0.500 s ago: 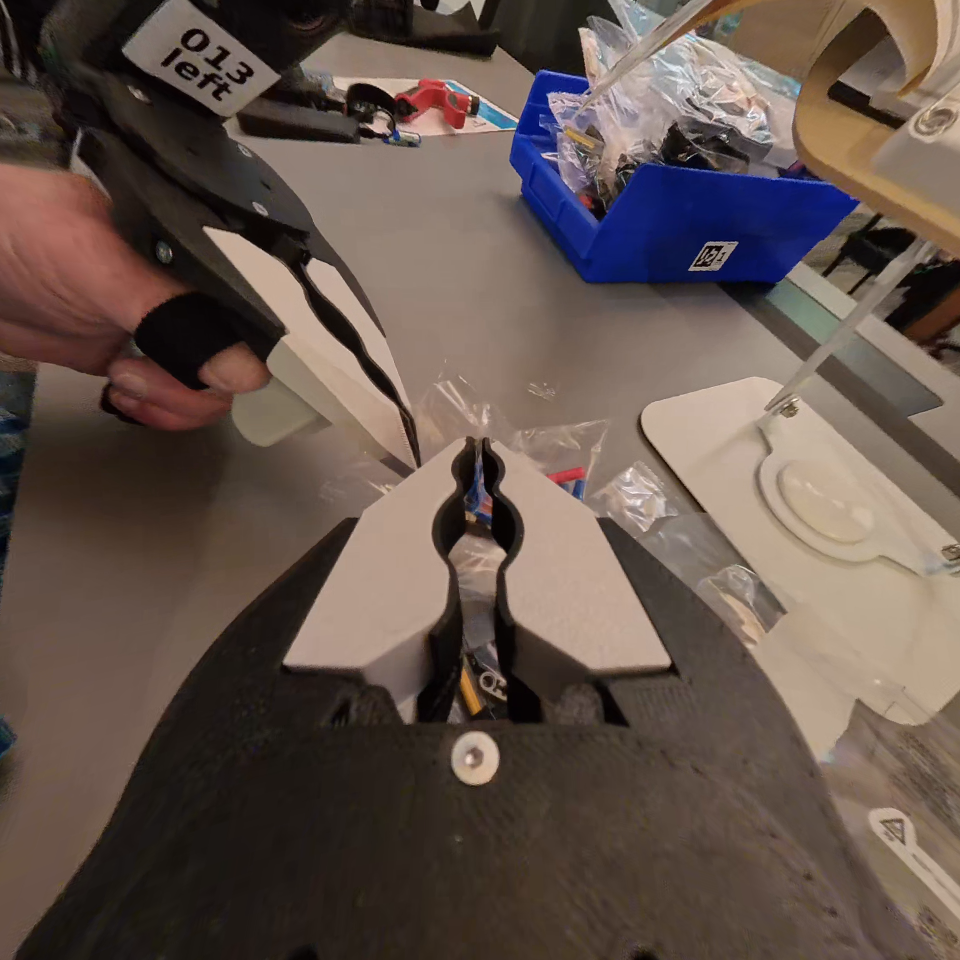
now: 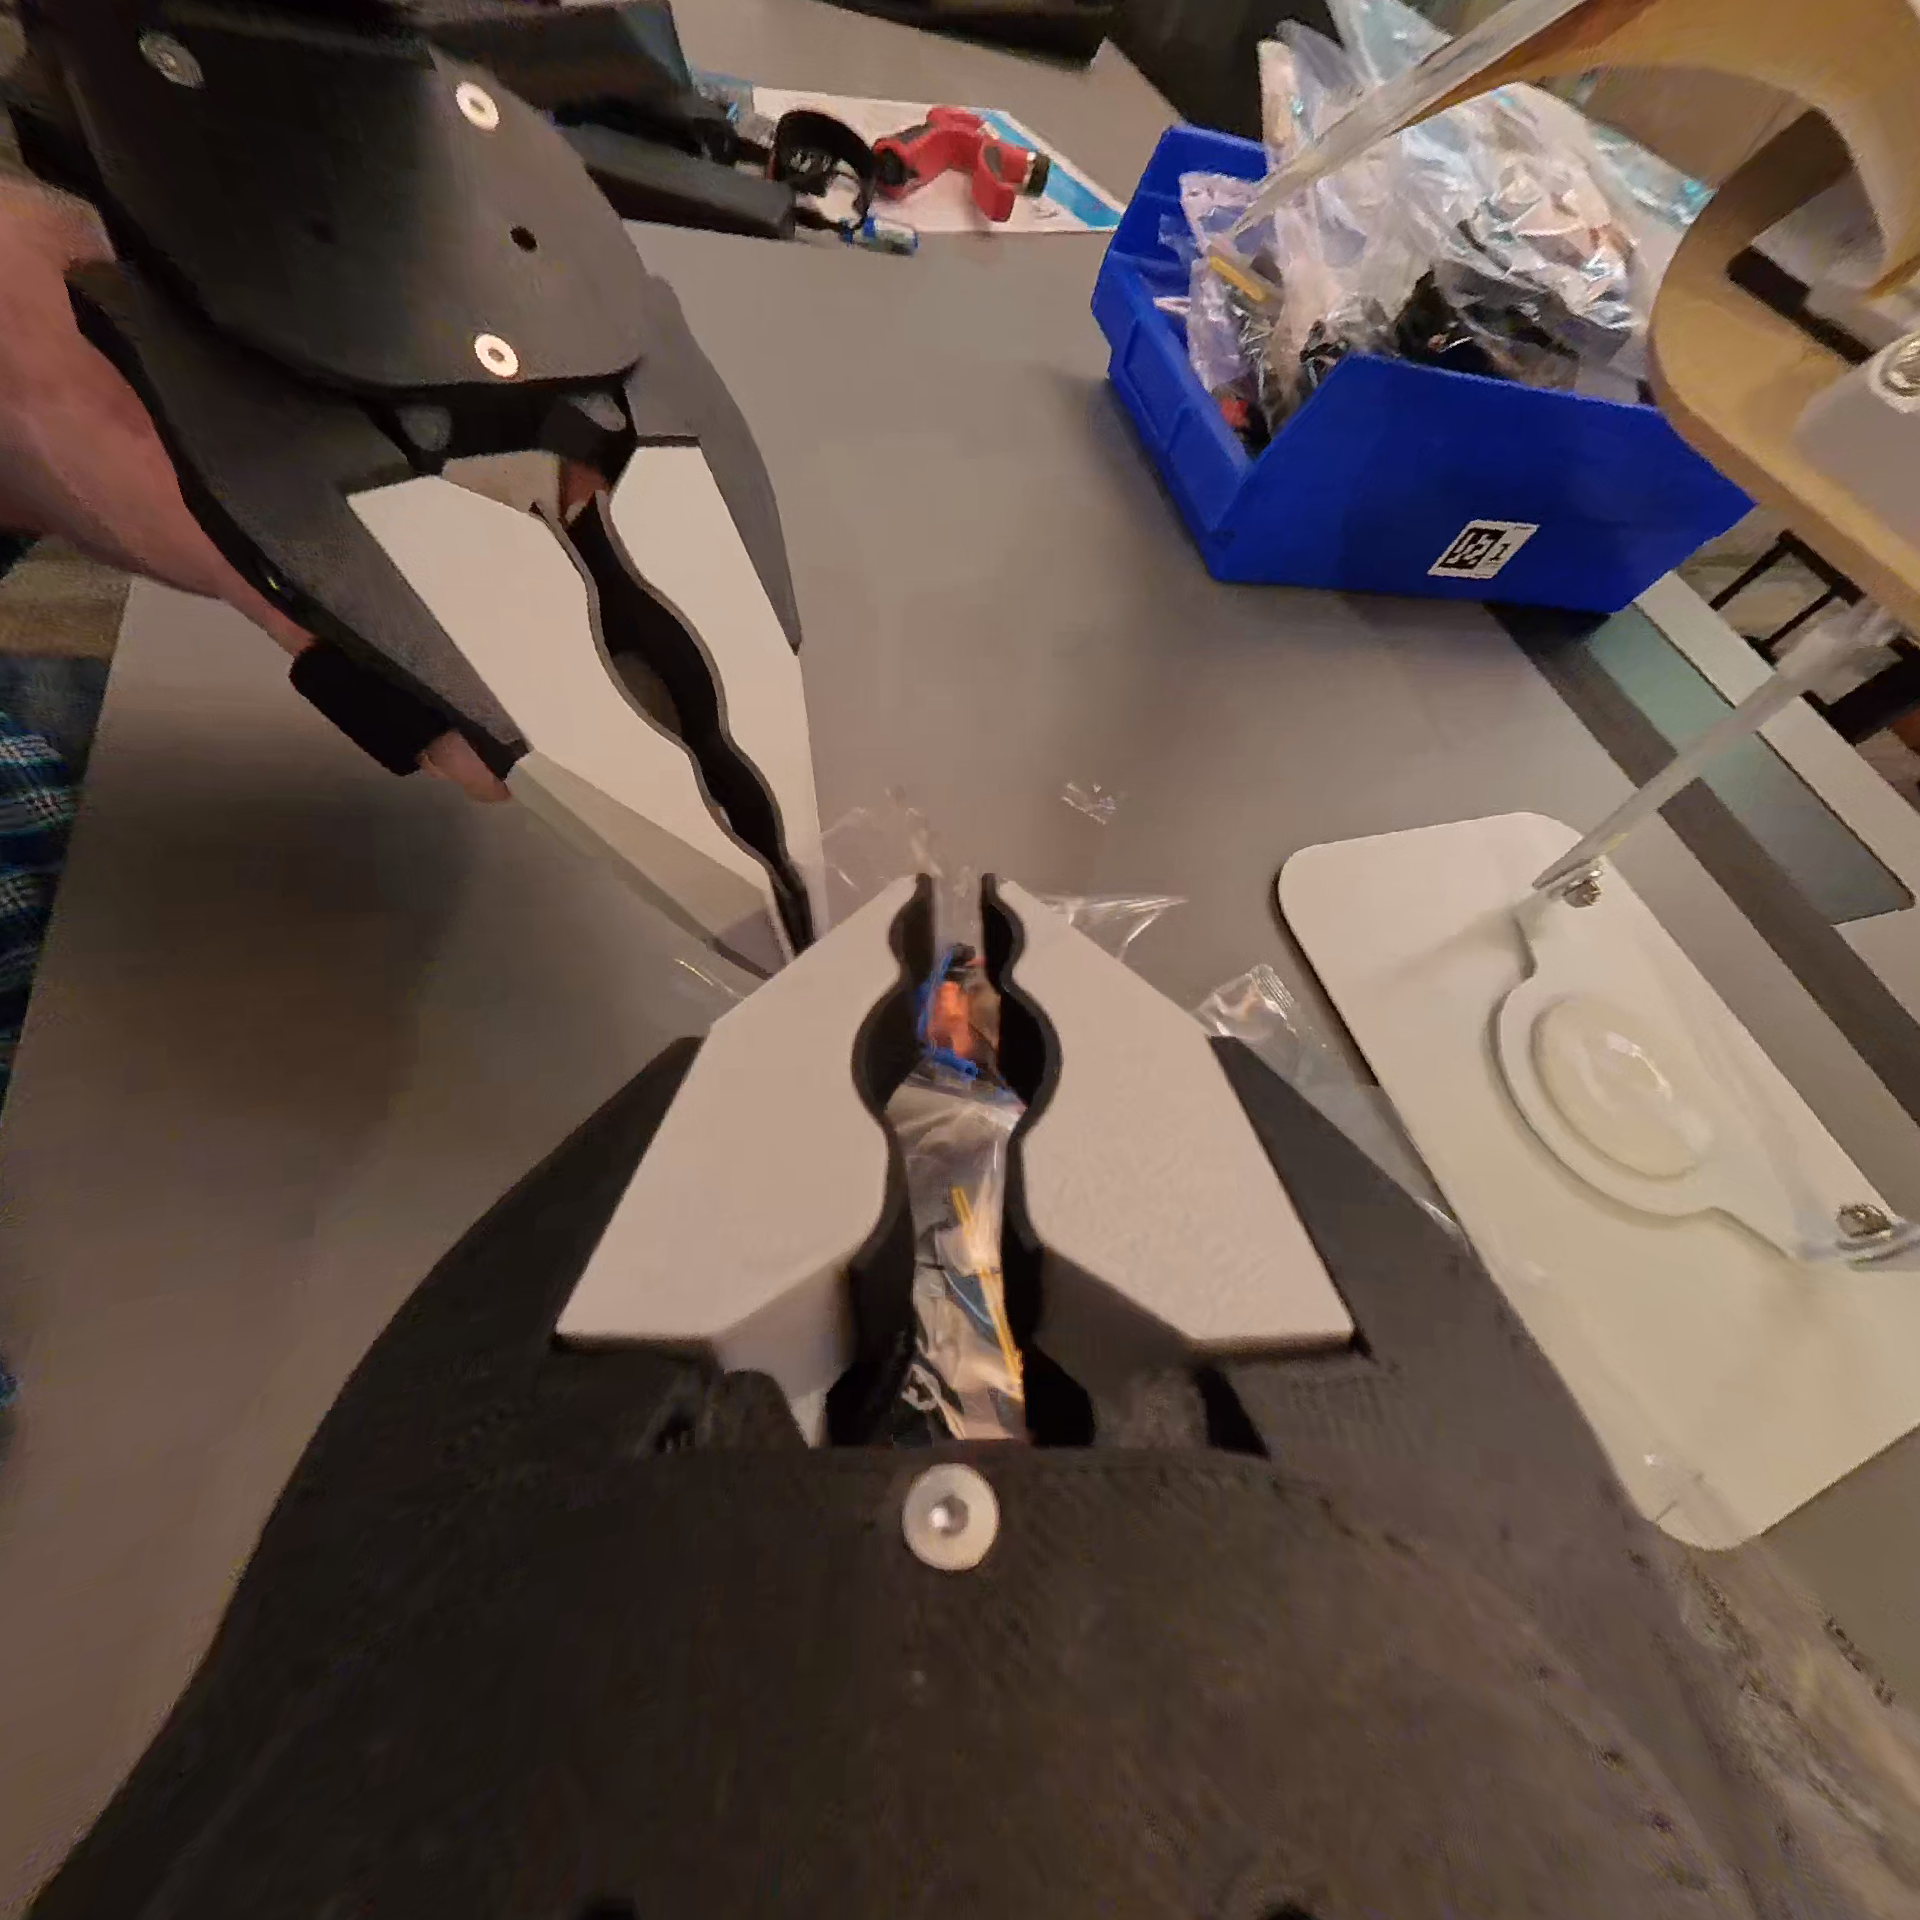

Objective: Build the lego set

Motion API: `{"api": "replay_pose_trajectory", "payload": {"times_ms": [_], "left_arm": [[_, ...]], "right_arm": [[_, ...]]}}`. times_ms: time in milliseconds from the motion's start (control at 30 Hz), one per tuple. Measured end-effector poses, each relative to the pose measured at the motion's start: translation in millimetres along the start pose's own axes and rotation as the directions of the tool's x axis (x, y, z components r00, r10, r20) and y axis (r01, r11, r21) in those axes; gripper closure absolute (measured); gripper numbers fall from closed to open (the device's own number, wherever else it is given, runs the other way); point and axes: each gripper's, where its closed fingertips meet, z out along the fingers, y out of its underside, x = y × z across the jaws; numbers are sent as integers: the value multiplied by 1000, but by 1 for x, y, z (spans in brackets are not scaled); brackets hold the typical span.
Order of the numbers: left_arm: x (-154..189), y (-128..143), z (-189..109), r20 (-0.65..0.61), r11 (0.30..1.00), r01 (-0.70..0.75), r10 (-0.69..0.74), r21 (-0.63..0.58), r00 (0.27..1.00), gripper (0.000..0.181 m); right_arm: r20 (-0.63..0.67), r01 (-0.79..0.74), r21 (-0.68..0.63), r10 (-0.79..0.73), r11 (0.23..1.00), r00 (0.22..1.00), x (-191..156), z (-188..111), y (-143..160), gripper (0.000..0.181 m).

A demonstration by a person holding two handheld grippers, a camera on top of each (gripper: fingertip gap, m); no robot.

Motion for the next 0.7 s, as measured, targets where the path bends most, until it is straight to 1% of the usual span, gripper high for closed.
{"api": "replay_pose_trajectory", "payload": {"times_ms": [67, 133, 300, 400, 467, 533, 633, 700], "left_arm": [[0, 0, 1, 4, 999, -32, 32, -6, 999, 181], [0, 2, 1, 1, 998, -62, 62, -21, 998, 181], [-3, -2, -2, 5, 995, -93, 93, -21, 996, 181], [-6, -5, -6, 16, 992, -125, 126, -12, 992, 181], [-5, -7, -8, 14, 985, -174, 174, -13, 985, 181], [-7, -9, -11, 15, 983, -181, 181, -10, 983, 181], [-11, -9, -12, 9, 981, -195, 195, -13, 981, 181], [-12, -10, -13, 12, 980, -200, 200, -8, 980, 181]], "right_arm": [[22, 36, -15, -36, 999, 999, -1, 1, 0, 181], [32, 62, -25, -61, 998, 998, 0, 1, 1, 181], [54, 33, -3, -33, 999, 998, 5, -2, -3, 181], [53, -61, -2, 61, 998, 997, 13, -6, -2, 181], [84, -144, 17, 143, 989, 986, 13, -9, -6, 181], [81, -203, 9, 201, 979, 976, 19, -10, -2, 181], [97, -228, 13, 226, 974, 969, 20, -10, 0, 181], [115, -246, 35, 240, 969, 964, 19, -13, -6, 181]]}}
